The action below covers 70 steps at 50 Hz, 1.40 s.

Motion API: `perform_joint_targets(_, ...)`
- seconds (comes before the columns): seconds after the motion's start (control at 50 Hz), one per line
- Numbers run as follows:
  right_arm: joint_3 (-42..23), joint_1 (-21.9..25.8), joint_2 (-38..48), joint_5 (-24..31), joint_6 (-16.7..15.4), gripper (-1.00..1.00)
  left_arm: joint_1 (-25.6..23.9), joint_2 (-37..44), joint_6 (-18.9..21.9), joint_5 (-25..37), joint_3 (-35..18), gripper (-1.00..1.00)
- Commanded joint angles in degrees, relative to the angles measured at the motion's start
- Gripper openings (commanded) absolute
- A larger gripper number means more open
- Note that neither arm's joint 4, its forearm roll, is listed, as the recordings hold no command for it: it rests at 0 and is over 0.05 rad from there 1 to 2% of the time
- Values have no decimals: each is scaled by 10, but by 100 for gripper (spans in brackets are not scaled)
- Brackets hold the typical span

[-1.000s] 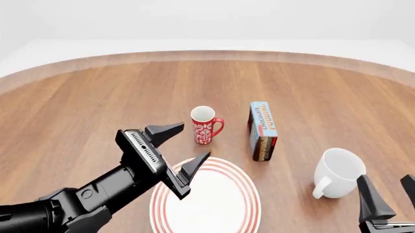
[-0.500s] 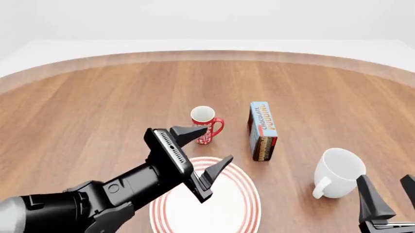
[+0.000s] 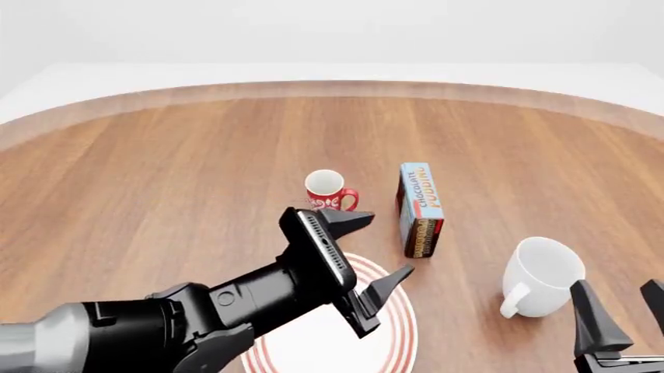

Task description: Pick up the white mug and put it on the plate, and put the chocolate pudding to the right of the plate.

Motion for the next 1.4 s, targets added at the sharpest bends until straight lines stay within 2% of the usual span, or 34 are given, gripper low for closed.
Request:
perform_joint_targets(0.02,0,0,0,0,0,100,-22,21,-1,24,-31,100)
perform_joint_targets(1.4,1,0,1,0,2,100,-86,164,-24,124,-188,100)
